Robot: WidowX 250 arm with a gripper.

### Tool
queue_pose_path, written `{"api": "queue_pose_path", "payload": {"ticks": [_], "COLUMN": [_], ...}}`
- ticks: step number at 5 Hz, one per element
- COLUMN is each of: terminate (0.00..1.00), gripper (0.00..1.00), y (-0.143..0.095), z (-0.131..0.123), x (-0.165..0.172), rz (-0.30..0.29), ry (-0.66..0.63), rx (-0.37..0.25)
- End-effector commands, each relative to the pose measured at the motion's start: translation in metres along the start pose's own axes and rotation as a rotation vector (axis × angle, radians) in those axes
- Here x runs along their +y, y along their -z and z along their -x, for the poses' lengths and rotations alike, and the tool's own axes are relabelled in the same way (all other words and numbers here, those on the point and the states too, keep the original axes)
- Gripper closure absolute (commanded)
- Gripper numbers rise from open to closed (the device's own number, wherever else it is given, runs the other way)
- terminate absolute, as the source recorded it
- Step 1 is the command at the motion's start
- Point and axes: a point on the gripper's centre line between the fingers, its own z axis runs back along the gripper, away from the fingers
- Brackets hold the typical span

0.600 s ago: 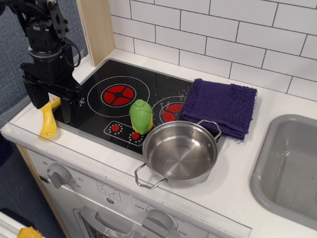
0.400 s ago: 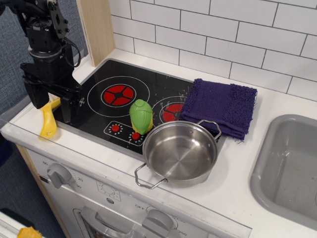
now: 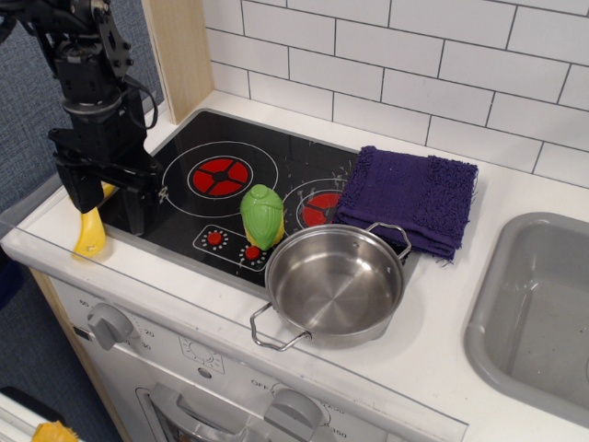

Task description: Put the pot on the upper left hand side of the stove.

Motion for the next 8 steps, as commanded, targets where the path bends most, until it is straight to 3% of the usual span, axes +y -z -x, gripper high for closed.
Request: {"api": "queue_pose_path", "payload": {"ticks": [1, 2, 3, 4, 7, 8], "terminate": [0.0, 0.0, 0.0, 0.0, 0.0, 0.0], "gripper": [0.0, 0.0, 0.0, 0.0, 0.0, 0.0], "y": [-0.069, -0.067, -0.062, -0.054, -0.031, -0.014], "z": [-0.007, 0.004, 0.023, 0.028, 0.004, 0.002], "x": [-0.063, -0.112, -0.161, -0.211, -0.248, -0.251], "rz": [0.024, 0.061, 0.042, -0.017, -0.007, -0.013], "ry": [0.175, 0.335, 0.461, 0.498, 0.379, 0.369], "rx": [-0.18, -0.163, -0.165, -0.154, -0.16, -0.124]}}
